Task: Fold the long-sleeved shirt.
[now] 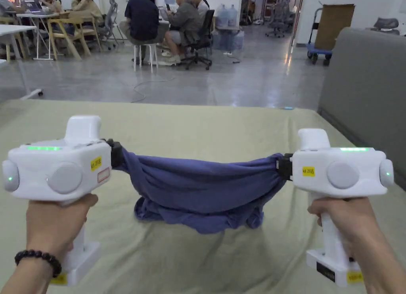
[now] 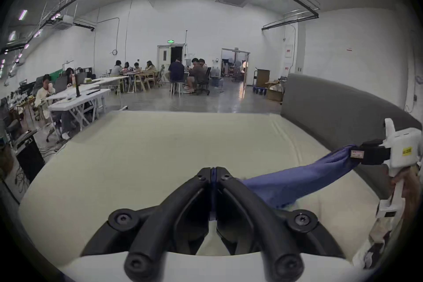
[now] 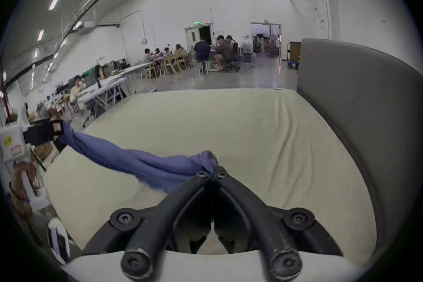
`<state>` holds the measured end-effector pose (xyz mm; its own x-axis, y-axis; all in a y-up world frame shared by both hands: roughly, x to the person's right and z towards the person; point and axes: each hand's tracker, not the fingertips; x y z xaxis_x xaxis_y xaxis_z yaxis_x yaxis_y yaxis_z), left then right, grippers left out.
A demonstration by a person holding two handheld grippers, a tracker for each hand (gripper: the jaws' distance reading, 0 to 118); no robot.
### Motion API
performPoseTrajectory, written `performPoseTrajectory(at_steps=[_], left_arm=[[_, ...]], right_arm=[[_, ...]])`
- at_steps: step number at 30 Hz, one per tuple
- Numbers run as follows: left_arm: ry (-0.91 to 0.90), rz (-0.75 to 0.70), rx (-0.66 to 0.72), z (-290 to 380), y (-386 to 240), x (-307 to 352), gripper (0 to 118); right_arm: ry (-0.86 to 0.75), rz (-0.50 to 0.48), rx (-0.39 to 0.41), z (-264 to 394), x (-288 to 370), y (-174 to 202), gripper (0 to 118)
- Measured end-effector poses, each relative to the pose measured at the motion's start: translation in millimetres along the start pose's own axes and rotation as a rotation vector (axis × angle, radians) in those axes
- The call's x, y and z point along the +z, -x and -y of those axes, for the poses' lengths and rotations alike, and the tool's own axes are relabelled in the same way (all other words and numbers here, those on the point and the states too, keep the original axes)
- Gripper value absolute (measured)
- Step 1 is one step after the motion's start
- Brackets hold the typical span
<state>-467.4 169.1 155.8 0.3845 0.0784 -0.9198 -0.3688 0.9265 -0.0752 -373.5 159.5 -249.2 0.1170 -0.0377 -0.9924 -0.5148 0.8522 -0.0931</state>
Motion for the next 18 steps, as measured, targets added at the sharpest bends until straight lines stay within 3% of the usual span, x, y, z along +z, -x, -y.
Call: performPoseTrajectory(at_steps=[5,8,12,14,15,16,17,18], left_arm=[[0.262,-0.008,0.135,139,2,52,1],[0.484,0.004,0.091,206,-4,55,1],[0.526,-0.035,0.112,251,0,52,1],[0.535,-0.010,0.152,254,5,55,3],[0.533,-0.012,0.155,251,7,58,17],[0.523,-0.018,0.156,247,7,63,44],[0.513,-0.026,0.153,241,8,69,94],[0.498,-0.033,0.148,233,8,75,118]], right_arm=[[0.208,0.003,-0.014,137,42,20,0],[0.436,-0.004,0.025,208,40,27,0],[0.564,0.024,0.064,262,18,26,0],[0.554,0.006,0.019,264,17,21,0],[0.534,0.001,0.008,258,21,21,5],[0.500,0.014,0.012,251,28,21,24],[0.455,0.023,0.010,241,36,21,68],[0.417,0.024,0.001,227,51,20,99]])
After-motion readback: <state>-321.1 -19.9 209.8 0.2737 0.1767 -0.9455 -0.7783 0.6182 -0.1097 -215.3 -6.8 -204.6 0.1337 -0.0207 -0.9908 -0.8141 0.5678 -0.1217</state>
